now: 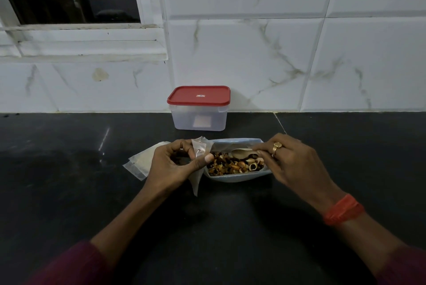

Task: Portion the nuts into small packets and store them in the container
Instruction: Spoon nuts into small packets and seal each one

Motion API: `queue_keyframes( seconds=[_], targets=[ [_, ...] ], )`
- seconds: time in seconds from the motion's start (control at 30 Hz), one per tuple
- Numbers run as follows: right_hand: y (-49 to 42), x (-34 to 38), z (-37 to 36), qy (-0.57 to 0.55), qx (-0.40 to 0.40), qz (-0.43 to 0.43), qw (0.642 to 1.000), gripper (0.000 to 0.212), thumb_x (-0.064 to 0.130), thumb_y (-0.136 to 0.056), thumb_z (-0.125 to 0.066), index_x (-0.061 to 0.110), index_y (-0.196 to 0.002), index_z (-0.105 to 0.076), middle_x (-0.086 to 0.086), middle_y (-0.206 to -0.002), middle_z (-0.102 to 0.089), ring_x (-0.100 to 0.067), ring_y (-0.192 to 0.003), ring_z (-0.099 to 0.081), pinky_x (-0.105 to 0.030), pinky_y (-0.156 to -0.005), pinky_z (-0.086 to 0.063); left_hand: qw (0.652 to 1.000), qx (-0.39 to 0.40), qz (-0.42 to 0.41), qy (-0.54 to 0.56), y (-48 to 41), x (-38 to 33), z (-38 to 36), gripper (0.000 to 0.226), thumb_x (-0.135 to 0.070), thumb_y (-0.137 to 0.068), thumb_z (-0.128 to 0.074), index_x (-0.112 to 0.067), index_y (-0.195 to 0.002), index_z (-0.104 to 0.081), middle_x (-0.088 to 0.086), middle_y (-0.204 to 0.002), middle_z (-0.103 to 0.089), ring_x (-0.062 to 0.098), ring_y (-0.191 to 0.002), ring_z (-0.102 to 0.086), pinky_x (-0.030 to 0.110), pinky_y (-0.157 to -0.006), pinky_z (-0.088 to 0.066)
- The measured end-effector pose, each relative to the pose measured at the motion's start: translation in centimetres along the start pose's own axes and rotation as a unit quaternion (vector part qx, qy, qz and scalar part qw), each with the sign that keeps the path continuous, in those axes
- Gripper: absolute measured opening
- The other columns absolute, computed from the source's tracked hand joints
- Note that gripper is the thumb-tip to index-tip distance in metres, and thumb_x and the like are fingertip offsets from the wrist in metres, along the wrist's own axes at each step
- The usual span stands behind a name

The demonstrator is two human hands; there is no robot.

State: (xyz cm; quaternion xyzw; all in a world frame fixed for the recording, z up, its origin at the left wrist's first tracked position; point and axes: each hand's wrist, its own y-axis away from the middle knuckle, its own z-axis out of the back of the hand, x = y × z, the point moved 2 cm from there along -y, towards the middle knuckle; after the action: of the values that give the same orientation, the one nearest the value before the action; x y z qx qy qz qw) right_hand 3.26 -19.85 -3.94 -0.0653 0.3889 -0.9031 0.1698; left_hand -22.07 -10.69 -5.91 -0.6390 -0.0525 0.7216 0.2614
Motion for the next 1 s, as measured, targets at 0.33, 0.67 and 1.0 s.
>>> queue_keyframes(
  seconds=[0.33, 0.67, 1.0],
  targets=[
    [0.3, -1.2, 0.1, 0.067, 0.042, -0.064, 0.995, 0.023, 0.019, -0.080, -0.081, 0.019, -0.102, -0.080, -0.003, -0.081, -0.070, -0.016, -0.068, -0.060, -0.027, -0.054, -0.049, 0.996, 0.038, -0.066, -0.056, 0.1, -0.1, -0.2, 0.031, -0.046, -0.068, -0.082, -0.020, -0.074, -0.066, -0.008, -0.106, -0.071, 0.008, -0.109, -0.065, 0.018, -0.082, -0.055],
    [0.7, -0.4, -1.0, -0.096, 0.048, -0.248, 0.963, 0.021, 0.025, -0.090, -0.070, 0.028, -0.110, -0.077, 0.008, -0.089, -0.076, -0.003, -0.071, -0.064, -0.015, -0.064, -0.045, 0.992, 0.049, -0.066, -0.092, 0.2, 0.0, -0.3, 0.033, -0.044, -0.067, -0.087, -0.020, -0.076, -0.067, -0.008, -0.108, -0.071, 0.009, -0.111, -0.065, 0.028, -0.086, -0.058],
    [0.6, -0.3, -1.5, -0.197, 0.069, -0.376, 0.903, 0.014, 0.026, -0.092, -0.070, 0.025, -0.104, -0.077, 0.012, -0.077, -0.072, 0.003, -0.068, -0.064, -0.003, -0.059, -0.042, 0.991, 0.052, -0.071, -0.096, 0.3, -0.1, -0.4, 0.034, -0.050, -0.066, -0.083, -0.022, -0.075, -0.066, -0.009, -0.109, -0.071, 0.010, -0.112, -0.065, 0.040, -0.086, -0.059]
  ],
)
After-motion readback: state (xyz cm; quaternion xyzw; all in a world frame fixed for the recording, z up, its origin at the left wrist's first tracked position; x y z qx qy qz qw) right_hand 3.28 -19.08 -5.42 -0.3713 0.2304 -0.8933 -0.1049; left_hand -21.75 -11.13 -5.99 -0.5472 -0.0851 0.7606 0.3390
